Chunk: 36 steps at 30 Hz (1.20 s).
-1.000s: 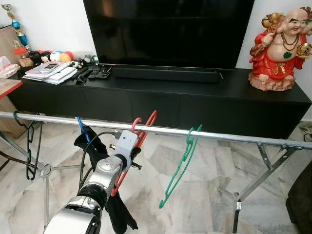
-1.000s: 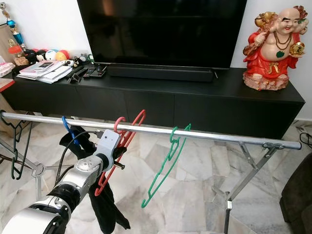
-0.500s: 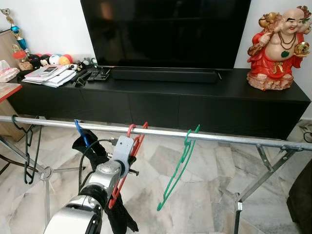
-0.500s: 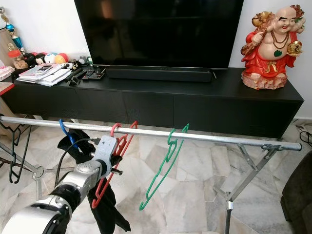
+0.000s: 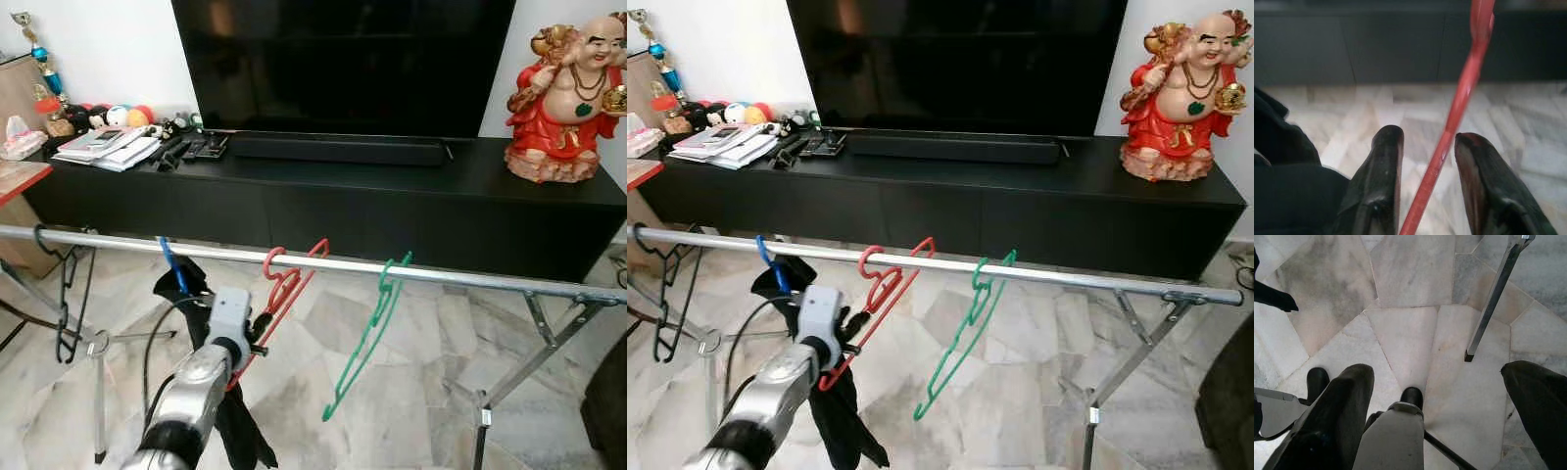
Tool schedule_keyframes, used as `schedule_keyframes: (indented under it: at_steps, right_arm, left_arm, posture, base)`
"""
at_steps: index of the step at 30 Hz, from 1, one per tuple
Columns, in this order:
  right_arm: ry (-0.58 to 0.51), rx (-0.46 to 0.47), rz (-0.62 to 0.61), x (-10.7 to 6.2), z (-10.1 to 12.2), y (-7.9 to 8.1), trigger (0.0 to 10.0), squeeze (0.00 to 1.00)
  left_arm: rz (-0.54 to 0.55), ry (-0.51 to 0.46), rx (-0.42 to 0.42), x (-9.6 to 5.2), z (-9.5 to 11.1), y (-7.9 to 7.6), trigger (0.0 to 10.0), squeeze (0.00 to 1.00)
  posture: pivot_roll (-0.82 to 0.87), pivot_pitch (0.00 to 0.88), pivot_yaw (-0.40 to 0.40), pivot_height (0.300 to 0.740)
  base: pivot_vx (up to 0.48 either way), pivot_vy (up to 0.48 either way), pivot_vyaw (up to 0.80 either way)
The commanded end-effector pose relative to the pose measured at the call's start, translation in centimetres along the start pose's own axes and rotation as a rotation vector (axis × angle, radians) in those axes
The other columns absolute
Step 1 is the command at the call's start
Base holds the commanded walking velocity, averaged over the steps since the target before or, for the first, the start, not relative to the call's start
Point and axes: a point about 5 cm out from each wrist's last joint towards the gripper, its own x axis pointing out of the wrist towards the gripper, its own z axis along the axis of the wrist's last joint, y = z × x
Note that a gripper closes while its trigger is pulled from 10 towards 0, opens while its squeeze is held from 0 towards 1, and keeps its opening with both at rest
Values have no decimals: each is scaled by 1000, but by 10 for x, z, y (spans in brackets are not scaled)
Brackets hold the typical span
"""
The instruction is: Hang hanger
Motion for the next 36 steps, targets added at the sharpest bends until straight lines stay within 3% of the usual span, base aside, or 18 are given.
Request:
schedule_keyframes:
  at_steps: [1,7,10,11,15,16,17,18,19,22,23,28,30,33,36]
  right_arm:
    - [10,-2,7,0,-2,2,10000,0]
    - [13,-1,9,0,-3,3,10000,0]
    - [17,0,11,0,-4,3,10000,0]
    - [18,1,11,0,-4,3,10000,0]
    - [18,5,9,0,-3,3,10000,0]
    - [18,5,8,0,-3,3,10000,0]
    - [17,5,8,0,-3,3,10000,0]
    - [16,6,8,0,-3,3,10000,0]
    - [16,6,7,0,-2,3,10000,0]
    - [11,7,6,0,-1,3,10000,0]
    - [9,8,7,0,0,3,10000,0]
    - [7,16,4,1,1,4,10000,0]
    - [7,17,2,1,1,5,10000,0]
    - [6,28,-2,1,1,6,10000,0]
    - [6,29,-2,1,1,6,10000,0]
  left_arm:
    - [1,-41,-18,-7,6,3,10000,1000]
    - [34,-107,-40,-33,4,6,10000,1000]
    - [107,-102,-56,-48,-8,12,10000,1000]
    - [156,-86,-28,-57,-17,16,10000,1000]
    - [202,-6,29,-68,-41,22,10000,1000]
    - [213,21,43,-70,-48,24,10000,925]
    - [218,42,53,-72,-53,26,10000,925]
    - [219,69,73,-74,-58,28,10000,106]
    - [220,87,87,-75,-62,30,10000,0]
    - [239,206,116,-81,-84,39,10000,0]
    - [240,313,135,-87,-101,44,10000,0]
    - [194,514,166,-99,-133,45,10000,0]
    - [188,549,150,-101,-138,44,10000,0]
    - [196,684,162,-110,-155,43,10000,0]
    - [200,714,166,-113,-158,42,10000,0]
  posture:
    - [2,7,60,740]
    - [19,3,62,740]
    - [26,0,61,740]
    - [48,0,52,740]
    - [53,0,46,740]
    - [55,0,44,740]
    - [56,0,44,740]
    - [58,0,44,740]
    - [59,0,44,740]
    - [63,0,45,740]
    - [58,0,48,740]
    - [48,0,53,740]
    - [42,0,56,740]
    - [29,0,65,740]
    - [26,0,66,740]
  base:
    - [0,0,0]
    - [0,0,0]
    - [0,0,0]
    - [0,0,0]
    - [0,0,0]
    - [0,0,0]
    - [0,0,0]
    - [0,0,0]
    - [0,0,0]
    - [0,0,0]
    - [0,0,0]
    - [0,0,0]
    - [0,0,0]
    - [0,0,0]
    - [0,0,0]
